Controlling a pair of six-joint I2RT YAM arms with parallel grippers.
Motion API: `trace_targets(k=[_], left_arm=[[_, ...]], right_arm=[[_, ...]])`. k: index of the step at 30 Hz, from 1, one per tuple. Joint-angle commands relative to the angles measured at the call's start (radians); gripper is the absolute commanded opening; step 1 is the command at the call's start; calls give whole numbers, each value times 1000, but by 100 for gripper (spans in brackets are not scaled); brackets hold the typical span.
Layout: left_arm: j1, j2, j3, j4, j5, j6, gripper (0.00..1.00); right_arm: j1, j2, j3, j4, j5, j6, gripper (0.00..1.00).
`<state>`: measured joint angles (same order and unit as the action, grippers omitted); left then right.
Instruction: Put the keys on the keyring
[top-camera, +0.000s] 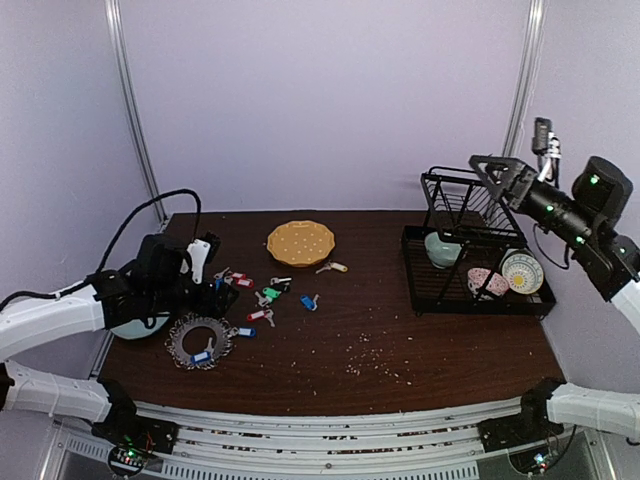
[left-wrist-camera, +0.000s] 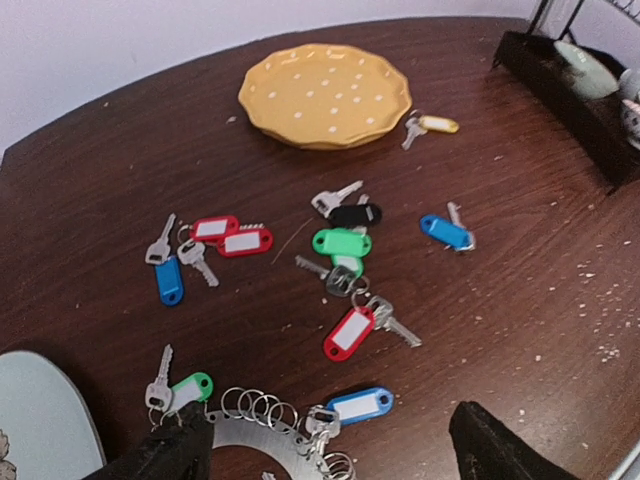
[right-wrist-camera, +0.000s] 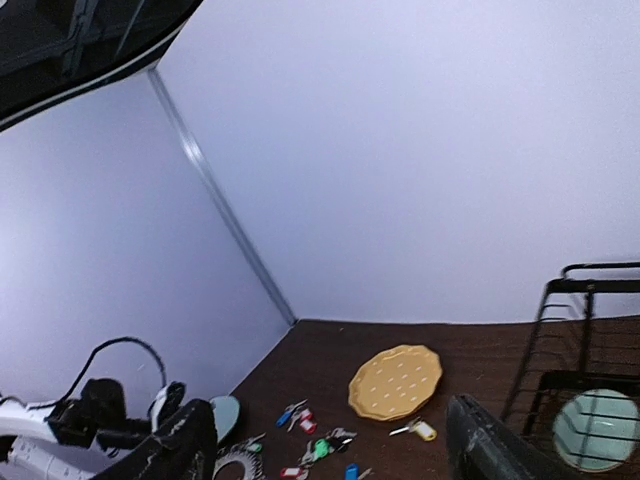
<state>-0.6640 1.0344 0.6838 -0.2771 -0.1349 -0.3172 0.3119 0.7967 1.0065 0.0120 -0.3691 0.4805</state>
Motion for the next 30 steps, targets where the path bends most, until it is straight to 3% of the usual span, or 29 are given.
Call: trace_targets(k=[1,3,6,12,19,22,27,30], left_arm=[[0,133,44,-18,-90,-47,87],[1,198,74,3,-73,-38,88],[1,262,111,39,-109,-73,91],[82,283,54,136,-119,-183,95],[148,203,-28,142,-197,-238,96],[195,164,-68,137,-200,-283,97],[205,115,-116,171,-181,-288,96],[217,119,-123,166,-185,-292,97]], right_arm=[[382,185,168,-151,260,-168,79],[548,361,260,-238,383,-233,78],[678,682,433,-339,478,-290,73],[706,1094,703,-387,420,-320,64],[754,1343,792,-220,280,-303,53],[778,1454,887,-229,257,-250,45],[813,1524,870,-76,134,-135,39],[859,1570,880,-51,99,-147,37]])
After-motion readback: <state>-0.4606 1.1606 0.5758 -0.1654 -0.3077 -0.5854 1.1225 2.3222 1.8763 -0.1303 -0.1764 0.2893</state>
